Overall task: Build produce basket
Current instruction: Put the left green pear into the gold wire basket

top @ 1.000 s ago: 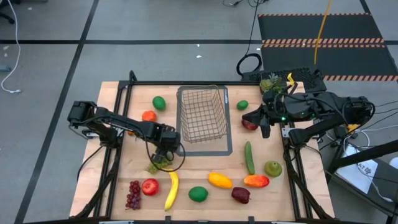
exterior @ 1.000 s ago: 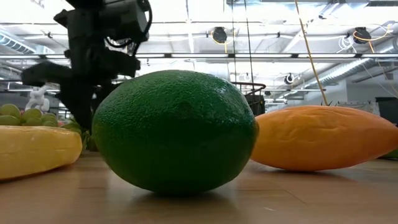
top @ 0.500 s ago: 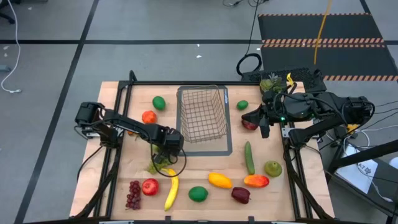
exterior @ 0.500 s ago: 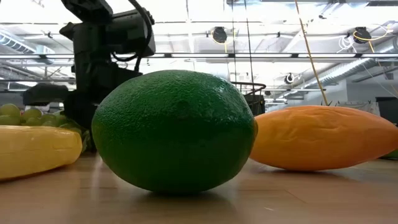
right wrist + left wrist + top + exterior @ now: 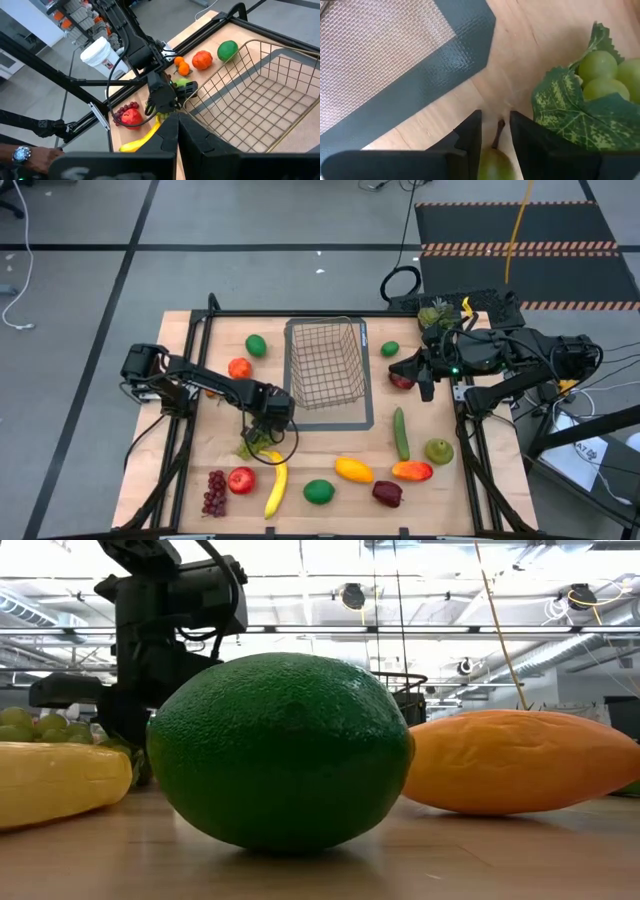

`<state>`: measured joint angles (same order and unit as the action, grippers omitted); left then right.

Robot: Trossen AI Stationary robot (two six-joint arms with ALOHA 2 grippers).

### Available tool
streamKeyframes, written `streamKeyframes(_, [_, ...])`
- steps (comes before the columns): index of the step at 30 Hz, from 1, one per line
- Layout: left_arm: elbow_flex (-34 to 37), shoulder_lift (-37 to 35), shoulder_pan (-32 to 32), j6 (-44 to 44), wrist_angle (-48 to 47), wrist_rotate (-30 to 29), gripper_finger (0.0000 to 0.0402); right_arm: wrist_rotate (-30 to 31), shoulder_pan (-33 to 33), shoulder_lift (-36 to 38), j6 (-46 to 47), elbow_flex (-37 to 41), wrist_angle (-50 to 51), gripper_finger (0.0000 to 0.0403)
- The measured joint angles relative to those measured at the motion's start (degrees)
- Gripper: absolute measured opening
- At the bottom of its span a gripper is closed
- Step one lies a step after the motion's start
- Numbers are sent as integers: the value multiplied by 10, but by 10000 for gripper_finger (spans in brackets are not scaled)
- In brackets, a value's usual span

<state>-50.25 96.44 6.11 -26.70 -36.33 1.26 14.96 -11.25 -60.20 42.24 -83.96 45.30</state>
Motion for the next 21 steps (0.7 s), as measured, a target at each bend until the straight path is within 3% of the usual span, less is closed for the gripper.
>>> streamKeyframes(5, [-19, -14, 0, -11, -57, -8, 108, 1, 0, 0, 0, 0, 1, 0])
streamKeyframes(17, [-25, -27, -20, -101, -74, -11, 185, 2, 0, 0, -5, 0, -2, 0])
streamKeyframes(21, [-42, -27, -21, -112, -145, -11, 190, 2, 0, 0, 5, 0, -2, 0])
